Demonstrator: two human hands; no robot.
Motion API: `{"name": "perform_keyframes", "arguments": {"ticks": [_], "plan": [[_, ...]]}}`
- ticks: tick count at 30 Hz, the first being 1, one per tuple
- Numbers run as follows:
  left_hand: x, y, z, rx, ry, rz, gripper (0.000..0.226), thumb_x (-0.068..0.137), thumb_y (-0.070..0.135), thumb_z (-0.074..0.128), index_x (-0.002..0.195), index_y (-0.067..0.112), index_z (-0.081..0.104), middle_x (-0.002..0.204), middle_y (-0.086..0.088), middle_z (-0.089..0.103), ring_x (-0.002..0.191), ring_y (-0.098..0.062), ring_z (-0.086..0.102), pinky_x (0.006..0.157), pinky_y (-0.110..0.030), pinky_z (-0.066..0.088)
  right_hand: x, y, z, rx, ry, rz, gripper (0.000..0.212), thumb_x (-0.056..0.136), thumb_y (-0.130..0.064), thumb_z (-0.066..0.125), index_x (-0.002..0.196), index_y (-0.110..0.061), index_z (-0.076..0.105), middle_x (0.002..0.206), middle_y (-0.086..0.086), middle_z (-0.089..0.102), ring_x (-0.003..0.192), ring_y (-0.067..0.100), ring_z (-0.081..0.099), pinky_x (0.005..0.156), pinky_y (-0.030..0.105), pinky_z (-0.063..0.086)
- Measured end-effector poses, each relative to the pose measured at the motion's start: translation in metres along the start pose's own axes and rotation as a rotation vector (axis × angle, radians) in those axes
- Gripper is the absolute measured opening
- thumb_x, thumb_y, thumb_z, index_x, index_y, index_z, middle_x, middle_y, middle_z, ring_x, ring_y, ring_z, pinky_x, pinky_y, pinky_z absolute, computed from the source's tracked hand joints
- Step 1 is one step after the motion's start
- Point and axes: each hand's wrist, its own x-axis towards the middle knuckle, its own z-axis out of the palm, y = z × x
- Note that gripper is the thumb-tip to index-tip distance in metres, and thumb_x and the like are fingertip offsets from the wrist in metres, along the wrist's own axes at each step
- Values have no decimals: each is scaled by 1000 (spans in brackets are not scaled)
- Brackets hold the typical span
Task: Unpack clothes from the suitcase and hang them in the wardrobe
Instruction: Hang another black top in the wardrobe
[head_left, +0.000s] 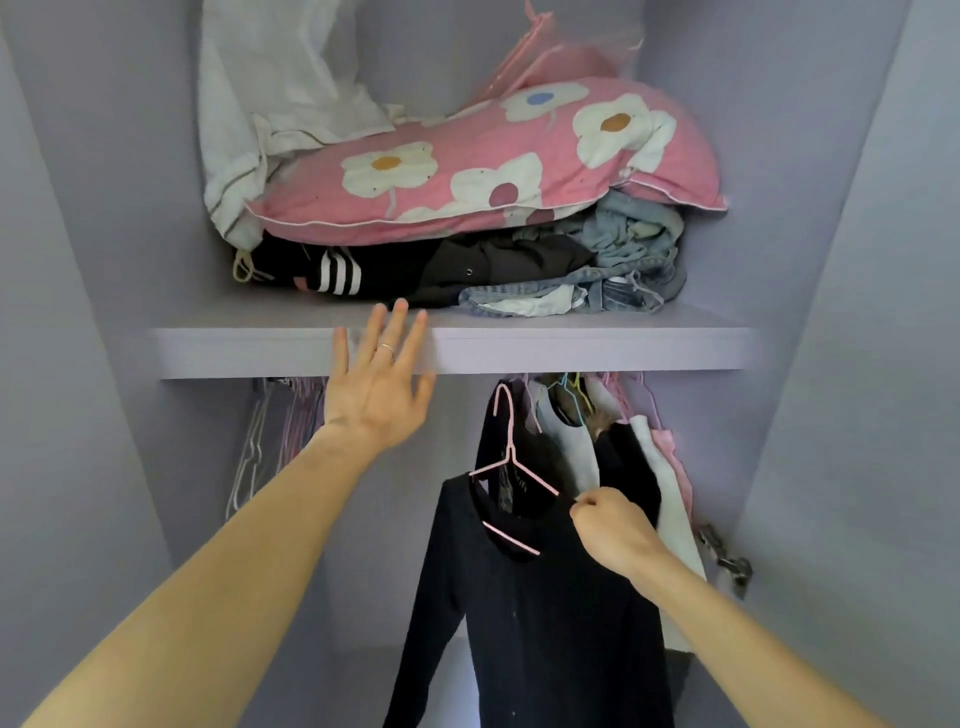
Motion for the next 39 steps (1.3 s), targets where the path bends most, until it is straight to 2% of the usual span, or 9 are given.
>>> {"name": "perform_keyframes", "arguments": {"ticks": [4, 7, 10, 14, 16, 20, 27, 31, 39], "plan": [[22, -12, 41, -137, 96, -54, 59, 102, 56, 9, 151, 44, -22, 162, 11, -27, 147, -14, -30, 116, -58, -16, 58, -18, 36, 211, 19, 8, 14, 91, -7, 42, 78, -4, 43, 65, 2, 40, 56, 16, 38, 49, 26, 31], [33, -13, 61, -146, 220, -34, 56, 104, 51, 7, 151, 44, -21, 161, 11, -29, 145, -13, -34, 116, -60, -16, 97, -21, 63, 251, 96, -75, 21, 89, -7, 42, 72, -18, 42, 66, -2, 44, 59, 15, 40, 52, 26, 31], [37, -13, 79, -134, 305, -19, 55, 104, 49, 8, 151, 44, -21, 161, 11, -30, 145, -13, -33, 115, -60, -17, 128, -20, 89, 298, 141, -120, 19, 92, -7, 40, 90, -25, 44, 85, -1, 52, 71, 15, 47, 60, 25, 34], [42, -12, 96, -130, 391, -16, 55, 104, 48, 8, 150, 45, -22, 161, 10, -30, 145, -13, -33, 115, -59, -20, 170, -25, 110, 307, 243, -192, 23, 92, -4, 37, 81, -23, 36, 74, -3, 40, 60, 11, 36, 51, 25, 26], [45, -14, 96, -132, 412, -4, 55, 104, 48, 8, 151, 44, -22, 160, 10, -30, 145, -13, -34, 115, -59, -21, 186, -33, 112, 265, 291, -207, 19, 94, -5, 37, 96, -22, 46, 87, 5, 53, 67, 17, 46, 54, 27, 33], [46, -20, 101, -130, 458, 0, 55, 104, 47, 8, 151, 44, -21, 161, 10, -28, 145, -12, -34, 114, -58, -22, 218, -40, 121, 53, 349, -201, 42, 92, -5, 41, 133, -5, 50, 125, 18, 55, 105, 34, 56, 84, 35, 46], [47, -28, 109, -131, 521, 13, 56, 104, 47, 11, 153, 43, -16, 164, 9, -20, 147, -12, -29, 115, -57, -22, 240, -10, 110, -216, 405, -14, 8, 95, -13, 47, 96, -6, 51, 102, 14, 62, 86, 29, 53, 70, 30, 40], [50, -23, 113, -142, 547, 13, 57, 104, 47, 13, 154, 43, -14, 165, 8, -17, 148, -13, -27, 114, -57, -21, 248, 4, 91, -256, 495, 81, 24, 96, -19, 52, 111, -3, 60, 116, 19, 63, 106, 35, 61, 70, 30, 40], [52, -24, 114, -139, 560, 6, 57, 105, 45, 16, 155, 42, -10, 166, 7, -12, 149, -14, -23, 115, -58, -19, 240, -11, 120, -396, 426, -57, 21, 96, -17, 50, 112, -5, 58, 114, 18, 64, 103, 35, 62, 70, 30, 42]]}}
